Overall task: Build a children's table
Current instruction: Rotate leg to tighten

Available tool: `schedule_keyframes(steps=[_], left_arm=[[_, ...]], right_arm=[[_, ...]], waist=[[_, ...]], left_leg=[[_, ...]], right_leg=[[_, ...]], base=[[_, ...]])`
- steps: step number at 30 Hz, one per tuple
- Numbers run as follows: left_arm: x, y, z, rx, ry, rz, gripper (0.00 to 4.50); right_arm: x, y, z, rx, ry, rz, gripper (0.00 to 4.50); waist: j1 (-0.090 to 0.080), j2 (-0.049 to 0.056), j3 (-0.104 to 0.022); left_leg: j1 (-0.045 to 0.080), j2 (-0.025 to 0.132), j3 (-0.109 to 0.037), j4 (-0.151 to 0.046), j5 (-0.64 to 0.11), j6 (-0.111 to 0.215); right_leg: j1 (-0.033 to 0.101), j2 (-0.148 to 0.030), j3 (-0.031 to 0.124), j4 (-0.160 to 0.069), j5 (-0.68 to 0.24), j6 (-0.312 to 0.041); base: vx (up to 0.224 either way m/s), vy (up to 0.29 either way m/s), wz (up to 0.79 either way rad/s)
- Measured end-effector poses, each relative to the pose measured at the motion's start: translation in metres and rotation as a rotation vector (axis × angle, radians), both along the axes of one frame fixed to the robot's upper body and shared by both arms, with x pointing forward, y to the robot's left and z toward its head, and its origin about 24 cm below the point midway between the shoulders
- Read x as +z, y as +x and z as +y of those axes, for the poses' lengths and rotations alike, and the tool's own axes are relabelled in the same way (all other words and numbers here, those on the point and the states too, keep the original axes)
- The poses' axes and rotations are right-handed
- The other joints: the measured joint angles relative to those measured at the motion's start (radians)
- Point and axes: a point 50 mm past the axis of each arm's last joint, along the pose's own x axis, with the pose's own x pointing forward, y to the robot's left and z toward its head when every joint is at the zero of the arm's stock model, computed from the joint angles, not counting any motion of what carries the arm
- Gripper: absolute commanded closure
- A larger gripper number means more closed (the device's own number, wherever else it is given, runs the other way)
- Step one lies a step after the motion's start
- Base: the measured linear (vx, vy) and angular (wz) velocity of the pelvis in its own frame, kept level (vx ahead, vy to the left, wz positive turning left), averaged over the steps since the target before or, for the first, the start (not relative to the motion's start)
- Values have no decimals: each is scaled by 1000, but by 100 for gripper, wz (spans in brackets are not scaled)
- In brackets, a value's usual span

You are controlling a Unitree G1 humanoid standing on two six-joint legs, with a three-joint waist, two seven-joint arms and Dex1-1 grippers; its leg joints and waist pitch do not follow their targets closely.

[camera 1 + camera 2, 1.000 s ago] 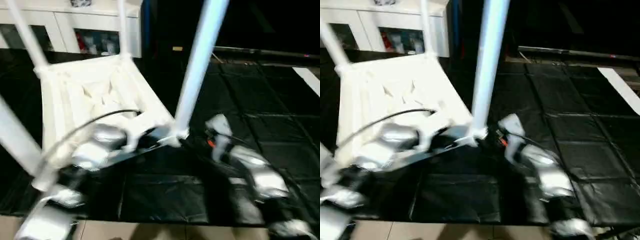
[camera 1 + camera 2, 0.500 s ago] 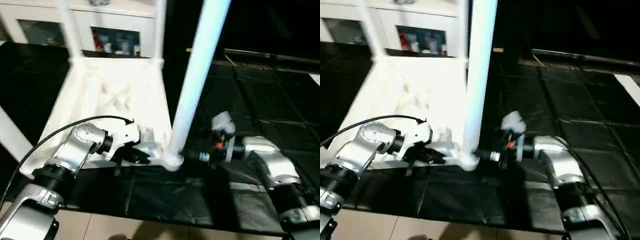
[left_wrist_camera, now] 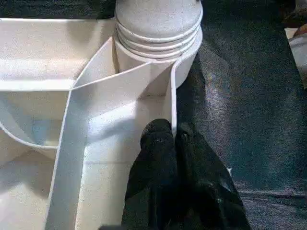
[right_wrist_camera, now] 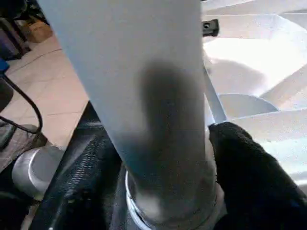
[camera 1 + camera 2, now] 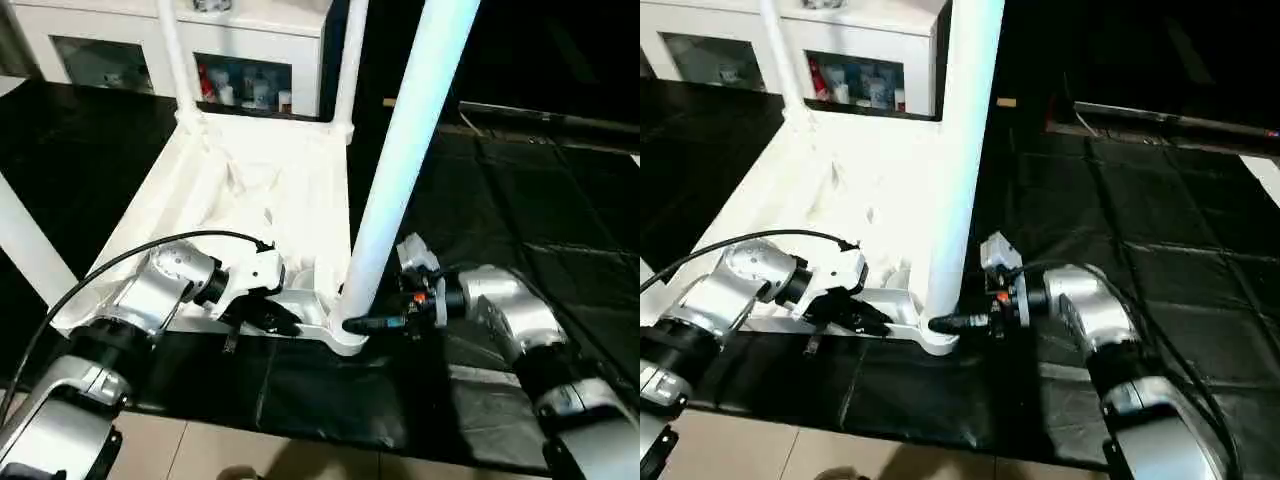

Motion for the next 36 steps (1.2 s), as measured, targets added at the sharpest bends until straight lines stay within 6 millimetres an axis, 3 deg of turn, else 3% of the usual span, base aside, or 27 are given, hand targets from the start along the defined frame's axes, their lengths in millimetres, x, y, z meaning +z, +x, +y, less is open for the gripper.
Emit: schedule_keyframes(steps=[11,17,21,24,28,32,33,36], left_arm=[[-2,3,-2,27,-8,14,450],[-7,10,-15,228,-60,30,450],[-11,14,-28,430,-110,21,450],[-13,14,-39,554,-128,-1,450],[-14,16,-52,655,-130,-48,450],[-14,16,-57,676,-124,-62,450],[-14,16,-57,679,-121,-63,450],[-12,15,-57,670,-106,-76,450]], right_arm=[[0,0,-1,-1,1,-16,234],[-7,-3,-7,-263,33,-30,243],[-10,6,1,-564,42,-35,247],[-11,14,14,-771,47,-34,248],[-9,23,27,-939,19,-37,248],[-7,24,30,-991,18,-12,248],[-7,24,32,-1004,21,-4,193],[-8,23,34,-1015,33,22,169]], waist=[[3,0,0],[-3,1,-1],[-51,1,-1],[-78,2,-2],[-85,6,-4],[-85,6,-4],[-87,6,-4],[-89,6,-4]], left_leg=[[1,0,0,1,0,0],[4,0,0,2,1,0],[4,0,1,-1,2,-2],[6,0,0,-6,4,-5],[6,0,-1,-10,5,-7],[6,0,-1,-10,5,-6],[5,0,-1,-10,5,-6],[5,0,-1,-11,5,-6]], right_leg=[[1,0,0,1,0,0],[3,-1,1,2,0,-1],[3,0,1,2,1,-1],[3,1,0,1,1,0],[3,2,-1,0,0,0],[3,2,-1,-3,0,0],[3,2,-1,-3,1,-1],[3,2,-1,-4,1,-1]], base=[[0,0,0],[0,0,0],[0,0,0],[0,0,0],[0,0,0],[0,0,0],[0,0,0],[0,0,0]])
